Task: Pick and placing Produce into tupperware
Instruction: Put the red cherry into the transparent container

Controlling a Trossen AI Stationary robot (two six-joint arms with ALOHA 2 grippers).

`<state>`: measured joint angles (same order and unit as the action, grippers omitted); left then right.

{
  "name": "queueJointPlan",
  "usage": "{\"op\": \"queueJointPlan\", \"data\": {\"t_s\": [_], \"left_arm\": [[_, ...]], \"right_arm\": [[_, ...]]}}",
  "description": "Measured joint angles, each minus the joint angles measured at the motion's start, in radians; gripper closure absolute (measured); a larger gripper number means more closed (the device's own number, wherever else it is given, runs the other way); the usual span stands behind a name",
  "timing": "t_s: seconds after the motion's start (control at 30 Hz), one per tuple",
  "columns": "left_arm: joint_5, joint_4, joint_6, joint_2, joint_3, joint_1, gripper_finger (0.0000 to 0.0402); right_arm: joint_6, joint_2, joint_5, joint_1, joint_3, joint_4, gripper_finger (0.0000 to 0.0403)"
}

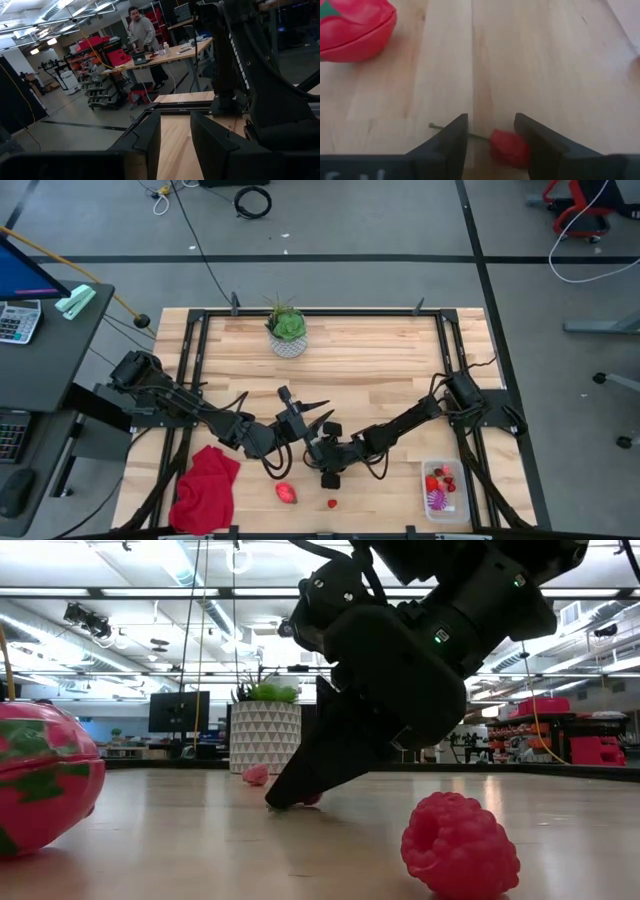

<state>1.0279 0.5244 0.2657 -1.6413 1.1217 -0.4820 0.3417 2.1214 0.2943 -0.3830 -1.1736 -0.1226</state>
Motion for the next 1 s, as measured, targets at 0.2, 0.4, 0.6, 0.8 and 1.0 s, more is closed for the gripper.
{"op": "queueJointPlan", "data": {"t_s": [0.2, 0.4, 0.6, 0.8, 1.0], "left_arm": [[0.0, -0.005, 0.0, 0.0, 0.0, 0.0, 0.0292], [0.0, -0.007, -0.001, 0.0, 0.0, 0.0, 0.0294], [0.0, -0.016, -0.001, 0.0, 0.0, 0.0, 0.0294], [0.0, -0.025, -0.001, 0.001, 0.0, 0.0, 0.0294], [0.0, -0.023, -0.003, 0.001, 0.0, 0.0, 0.0294]], "right_arm": [[0.001, 0.0, 0.017, 0.0, 0.002, -0.006, 0.0304], [-0.006, -0.003, 0.019, 0.001, 0.003, -0.004, 0.0372], [-0.04, -0.045, 0.045, 0.002, 0.006, 0.043, 0.0391], [-0.077, -0.105, 0.033, 0.001, 0.006, 0.122, 0.0332], [-0.11, -0.179, 0.027, 0.001, 0.006, 0.148, 0.0282]]}}
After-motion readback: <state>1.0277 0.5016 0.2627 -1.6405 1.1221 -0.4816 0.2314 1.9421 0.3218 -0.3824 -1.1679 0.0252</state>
